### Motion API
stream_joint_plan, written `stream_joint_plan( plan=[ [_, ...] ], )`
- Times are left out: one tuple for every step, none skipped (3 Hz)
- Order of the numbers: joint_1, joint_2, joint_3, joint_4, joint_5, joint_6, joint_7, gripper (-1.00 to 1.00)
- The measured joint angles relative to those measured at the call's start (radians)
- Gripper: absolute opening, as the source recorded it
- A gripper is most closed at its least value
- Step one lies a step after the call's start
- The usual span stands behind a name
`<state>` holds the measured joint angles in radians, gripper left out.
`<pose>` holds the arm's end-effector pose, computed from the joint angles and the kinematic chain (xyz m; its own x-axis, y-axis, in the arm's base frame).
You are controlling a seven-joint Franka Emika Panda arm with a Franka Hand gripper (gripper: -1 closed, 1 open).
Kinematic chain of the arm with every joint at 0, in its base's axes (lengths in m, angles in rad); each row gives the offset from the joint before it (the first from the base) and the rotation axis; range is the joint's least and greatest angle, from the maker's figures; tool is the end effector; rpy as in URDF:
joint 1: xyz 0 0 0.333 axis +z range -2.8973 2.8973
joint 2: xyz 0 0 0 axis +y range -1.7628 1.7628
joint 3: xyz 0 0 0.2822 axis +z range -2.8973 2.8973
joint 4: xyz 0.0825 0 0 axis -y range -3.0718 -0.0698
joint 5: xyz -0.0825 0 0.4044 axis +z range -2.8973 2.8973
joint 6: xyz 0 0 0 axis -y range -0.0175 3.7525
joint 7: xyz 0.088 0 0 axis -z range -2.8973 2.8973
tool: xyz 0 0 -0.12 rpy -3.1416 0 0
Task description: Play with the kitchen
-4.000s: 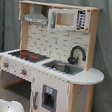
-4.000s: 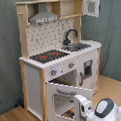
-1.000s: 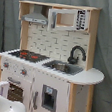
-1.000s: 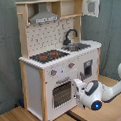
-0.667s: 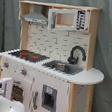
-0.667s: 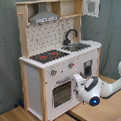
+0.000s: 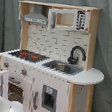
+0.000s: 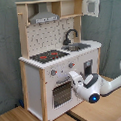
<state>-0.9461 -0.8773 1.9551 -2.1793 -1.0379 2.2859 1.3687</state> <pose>0.3579 0.4269 0.2027 0.3476 0.7866 0.5103 -0.1321 -0.4977 0.8572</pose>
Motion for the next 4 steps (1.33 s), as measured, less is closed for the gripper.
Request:
stream_joint_plan(
  plan=[
    [0.042, 0.000, -0.029, 0.014, 0.000, -0.013, -0.087, 1.00],
    [0.092, 0.000, -0.058, 0.021, 0.000, -0.034, -0.172, 1.00],
    [0.147, 0.000, -0.087, 0.022, 0.000, -0.059, -0.257, 1.00],
    [0.199, 0.000, -0.113, 0.022, 0.000, -0.083, -0.348, 1.00]
  ],
)
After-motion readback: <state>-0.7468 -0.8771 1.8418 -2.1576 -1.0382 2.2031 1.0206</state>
